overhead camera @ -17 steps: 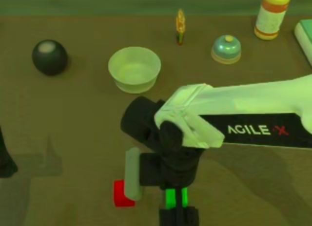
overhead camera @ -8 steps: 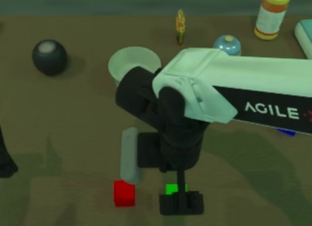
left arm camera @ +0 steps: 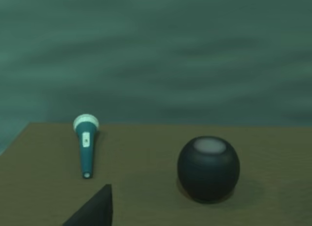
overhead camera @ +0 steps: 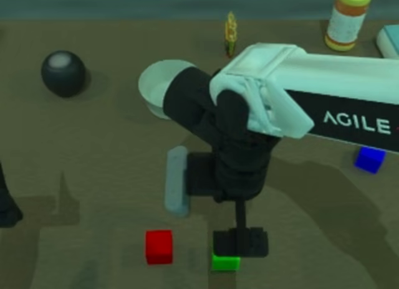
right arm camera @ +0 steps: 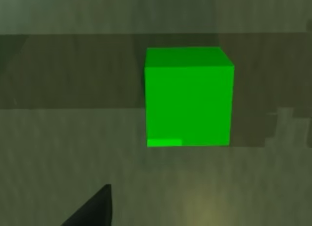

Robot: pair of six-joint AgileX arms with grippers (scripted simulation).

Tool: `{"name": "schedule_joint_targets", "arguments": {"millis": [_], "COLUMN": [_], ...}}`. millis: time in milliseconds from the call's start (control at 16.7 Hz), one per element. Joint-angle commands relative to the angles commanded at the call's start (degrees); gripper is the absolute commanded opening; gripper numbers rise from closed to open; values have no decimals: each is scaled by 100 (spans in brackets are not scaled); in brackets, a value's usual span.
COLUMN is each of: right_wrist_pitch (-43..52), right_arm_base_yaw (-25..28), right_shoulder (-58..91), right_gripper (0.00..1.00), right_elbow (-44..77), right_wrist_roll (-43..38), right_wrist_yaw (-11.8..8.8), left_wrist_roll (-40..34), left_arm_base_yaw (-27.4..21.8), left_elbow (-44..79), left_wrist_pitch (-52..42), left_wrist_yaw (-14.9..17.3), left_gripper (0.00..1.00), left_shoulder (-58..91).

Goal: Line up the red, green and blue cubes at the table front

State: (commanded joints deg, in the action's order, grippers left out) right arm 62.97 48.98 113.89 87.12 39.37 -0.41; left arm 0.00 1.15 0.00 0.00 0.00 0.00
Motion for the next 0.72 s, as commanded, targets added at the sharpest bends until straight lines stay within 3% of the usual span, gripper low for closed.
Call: {"name": "schedule_joint_targets", "arguments": {"millis": [180, 540, 720], "right_wrist_pitch": [-12, -39, -103], "right_arm_base_yaw": [-896, -3361, -4020], "right_shoulder": [121, 390, 415], "right_gripper": [100, 100, 100], "right_elbow": [87, 199, 249], "right_wrist_roll": [351, 1187, 1473], "right_wrist_yaw": [11, 45, 52], "left_wrist_roll": [0, 0, 0], "left_arm_base_yaw": [0, 0, 0], "left_elbow": [0, 0, 0], "left_wrist_pitch": [0, 0, 0], "left_wrist_yaw": [0, 0, 0], "left_gripper": [100, 100, 100], "left_shoulder": [0, 0, 0]}}
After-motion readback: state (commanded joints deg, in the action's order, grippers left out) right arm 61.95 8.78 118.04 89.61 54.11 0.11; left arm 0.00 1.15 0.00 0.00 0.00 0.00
